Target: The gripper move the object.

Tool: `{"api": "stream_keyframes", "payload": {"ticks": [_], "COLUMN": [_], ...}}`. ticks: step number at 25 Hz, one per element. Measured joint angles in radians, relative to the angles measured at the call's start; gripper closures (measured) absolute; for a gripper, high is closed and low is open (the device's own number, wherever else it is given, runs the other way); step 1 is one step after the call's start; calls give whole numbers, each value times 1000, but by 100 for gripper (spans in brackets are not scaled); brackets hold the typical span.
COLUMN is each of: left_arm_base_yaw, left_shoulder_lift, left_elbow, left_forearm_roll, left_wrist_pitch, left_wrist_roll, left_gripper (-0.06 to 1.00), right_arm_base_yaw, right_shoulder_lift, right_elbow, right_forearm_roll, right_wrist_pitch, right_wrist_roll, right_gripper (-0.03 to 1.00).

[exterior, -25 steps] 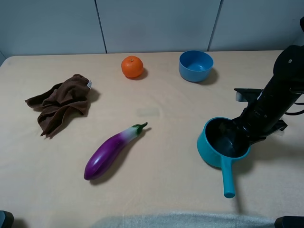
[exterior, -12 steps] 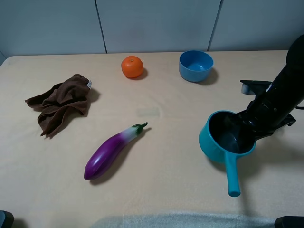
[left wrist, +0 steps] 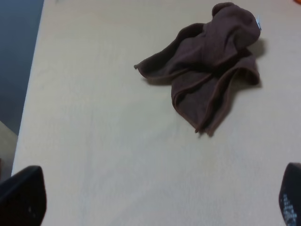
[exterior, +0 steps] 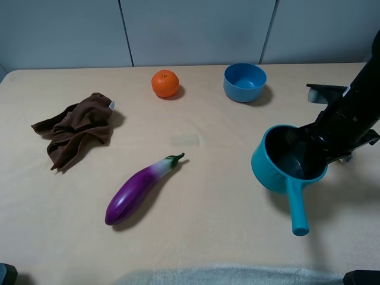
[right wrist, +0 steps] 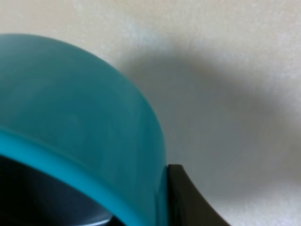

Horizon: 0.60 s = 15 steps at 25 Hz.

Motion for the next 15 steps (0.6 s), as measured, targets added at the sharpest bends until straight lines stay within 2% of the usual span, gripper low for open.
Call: {"api": "stream_keyframes", "payload": {"ticks": [10,15], "left_arm_base_yaw": [0,0], "left_shoulder_lift": [0,0], "left_elbow": [0,0], "left_forearm_roll": [0,0], "left_wrist_pitch": [0,0], "left_wrist_roll": [0,0], "left_gripper": [-5,-5], "right_arm_base_yaw": [0,0], "right_shoulder_lift": [0,4], "right_elbow": [-149,-242], "right_forearm_roll": [-47,-102], "right_wrist_pitch": [99,140], "right_wrist_roll": [37,66], "right_gripper": [97,97]}}
